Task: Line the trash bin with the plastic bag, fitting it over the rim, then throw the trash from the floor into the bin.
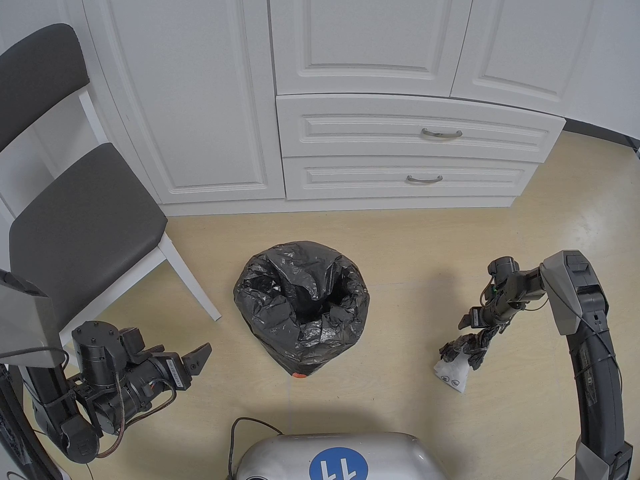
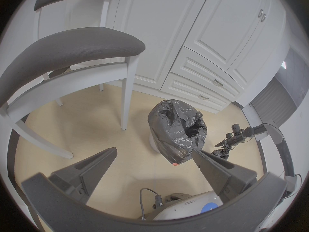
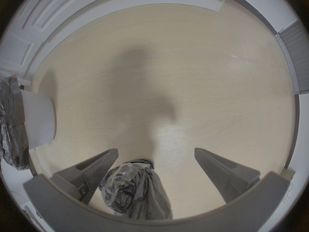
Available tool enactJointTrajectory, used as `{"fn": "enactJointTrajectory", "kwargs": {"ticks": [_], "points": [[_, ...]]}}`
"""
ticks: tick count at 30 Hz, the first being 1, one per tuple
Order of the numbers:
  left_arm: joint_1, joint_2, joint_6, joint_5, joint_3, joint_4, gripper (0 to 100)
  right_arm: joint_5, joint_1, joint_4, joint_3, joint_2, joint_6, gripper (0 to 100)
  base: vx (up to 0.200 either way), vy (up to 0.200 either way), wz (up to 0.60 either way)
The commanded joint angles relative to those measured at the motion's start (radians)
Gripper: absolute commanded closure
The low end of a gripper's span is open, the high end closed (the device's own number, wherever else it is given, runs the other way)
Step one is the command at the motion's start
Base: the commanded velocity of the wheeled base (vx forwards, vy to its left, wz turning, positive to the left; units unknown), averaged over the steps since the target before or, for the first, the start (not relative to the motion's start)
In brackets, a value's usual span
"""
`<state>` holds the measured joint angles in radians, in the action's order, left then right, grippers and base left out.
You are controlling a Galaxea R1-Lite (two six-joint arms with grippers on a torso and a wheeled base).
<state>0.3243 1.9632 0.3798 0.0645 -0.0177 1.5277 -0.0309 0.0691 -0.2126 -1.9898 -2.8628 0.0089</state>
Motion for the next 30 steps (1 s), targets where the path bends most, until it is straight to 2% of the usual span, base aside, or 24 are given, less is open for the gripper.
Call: {"fn": "enactJointTrajectory", "kwargs": {"ticks": [1,12,13,29,30], "points": [[-0.001,-0.001,0.001,0.0,0.018,0.0,0,0.0,-0.005,-0.014,0.006,0.003,-0.001,0,0.0,0.0,0.0],[0.001,0.006,0.001,0.001,0.018,0.002,0,-0.001,-0.051,-0.011,0.054,0.03,0.005,0,0.0,0.0,0.0],[0.001,0.006,0.001,0.001,0.018,0.002,0,-0.001,-0.052,-0.011,0.057,0.031,0.005,100,0.0,0.0,0.0],[0.002,0.008,0.002,0.003,0.018,0.002,0,-0.001,-0.068,-0.007,0.126,0.085,0.008,100,0.0,0.0,0.0],[0.002,0.008,0.002,0.003,0.018,0.002,0,-0.001,-0.058,-0.008,0.126,0.086,0.002,0,0.0,0.0,0.0]]}}
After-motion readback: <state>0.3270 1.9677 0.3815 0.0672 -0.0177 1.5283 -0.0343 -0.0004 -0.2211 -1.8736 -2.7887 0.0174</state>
